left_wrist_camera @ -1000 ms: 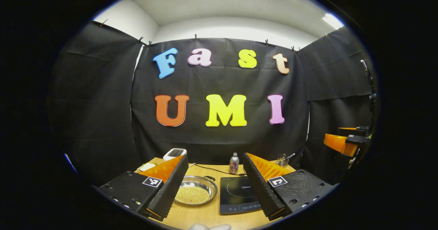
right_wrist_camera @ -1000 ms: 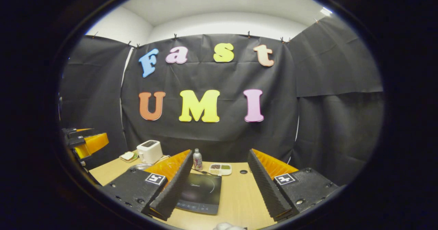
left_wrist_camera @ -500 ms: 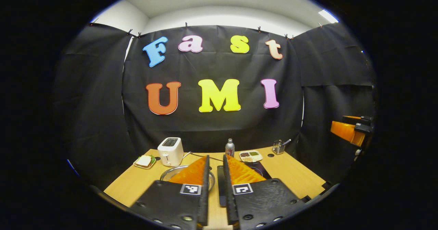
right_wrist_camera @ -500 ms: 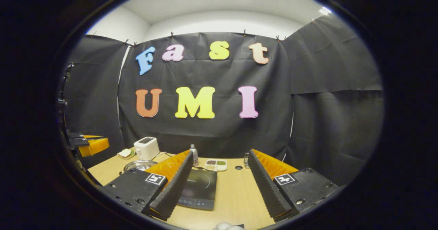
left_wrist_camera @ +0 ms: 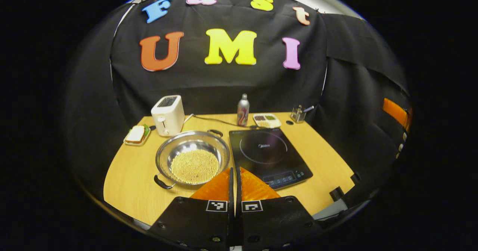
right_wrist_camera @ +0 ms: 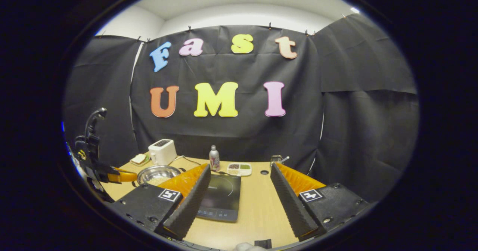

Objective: First push the handle of the pot to place it horizontally, then grasp the pot with both hands and set it on the induction cooktop.

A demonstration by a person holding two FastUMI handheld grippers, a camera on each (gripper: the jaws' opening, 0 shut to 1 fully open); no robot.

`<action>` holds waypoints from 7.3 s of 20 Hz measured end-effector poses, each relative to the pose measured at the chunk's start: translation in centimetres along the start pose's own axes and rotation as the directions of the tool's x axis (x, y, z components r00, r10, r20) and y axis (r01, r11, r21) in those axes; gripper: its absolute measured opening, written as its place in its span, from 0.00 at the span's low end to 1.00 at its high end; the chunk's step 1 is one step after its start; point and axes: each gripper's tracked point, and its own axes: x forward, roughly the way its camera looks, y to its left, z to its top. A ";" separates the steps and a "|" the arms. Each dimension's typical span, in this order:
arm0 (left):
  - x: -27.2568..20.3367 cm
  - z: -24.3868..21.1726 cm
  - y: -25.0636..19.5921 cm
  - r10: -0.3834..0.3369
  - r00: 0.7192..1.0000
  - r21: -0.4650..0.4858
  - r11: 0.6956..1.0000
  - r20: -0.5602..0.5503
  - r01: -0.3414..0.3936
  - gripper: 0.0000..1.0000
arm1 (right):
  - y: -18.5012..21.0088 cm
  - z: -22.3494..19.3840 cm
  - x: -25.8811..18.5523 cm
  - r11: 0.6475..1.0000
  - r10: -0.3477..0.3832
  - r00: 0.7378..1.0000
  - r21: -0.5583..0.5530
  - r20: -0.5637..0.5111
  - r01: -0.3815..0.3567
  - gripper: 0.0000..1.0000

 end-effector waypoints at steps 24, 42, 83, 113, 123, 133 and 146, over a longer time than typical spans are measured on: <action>9.4 -10.3 16.1 0.151 0.872 0.104 0.988 -0.466 -0.116 0.00 | -2.3 -4.3 6.2 0.999 -0.031 0.994 0.040 -0.106 0.035 1.00; 9.8 -8.8 22.9 0.255 0.863 0.074 0.966 -0.437 -0.248 0.00 | -1.9 -4.3 6.1 1.000 -0.030 0.991 0.002 -0.133 0.031 0.99; 8.9 -1.8 26.9 0.269 0.938 -0.024 0.959 -0.220 -0.281 0.00 | 6.9 -8.7 7.9 0.994 0.109 0.946 0.032 -0.306 -0.104 0.99; 19.6 -3.5 29.4 0.264 0.835 0.082 0.963 -0.483 -0.257 0.71 | 27.4 -26.1 29.4 0.977 0.214 0.543 0.190 -0.812 -0.100 0.78; 19.4 -3.6 29.0 0.245 0.809 0.048 0.964 -0.535 -0.260 0.63 | 27.4 -25.8 29.7 0.971 0.238 0.570 0.210 -0.786 -0.115 0.58; 16.4 -0.8 28.4 0.252 0.861 0.049 0.965 -0.442 -0.258 0.57 | 24.8 -23.3 27.4 0.956 0.279 0.617 0.272 -0.736 -0.109 0.55; 18.3 -0.1 27.0 0.174 0.908 0.096 0.984 -0.382 -0.148 0.57 | 15.5 -18.3 21.1 0.968 0.179 0.706 0.251 -0.685 -0.002 0.55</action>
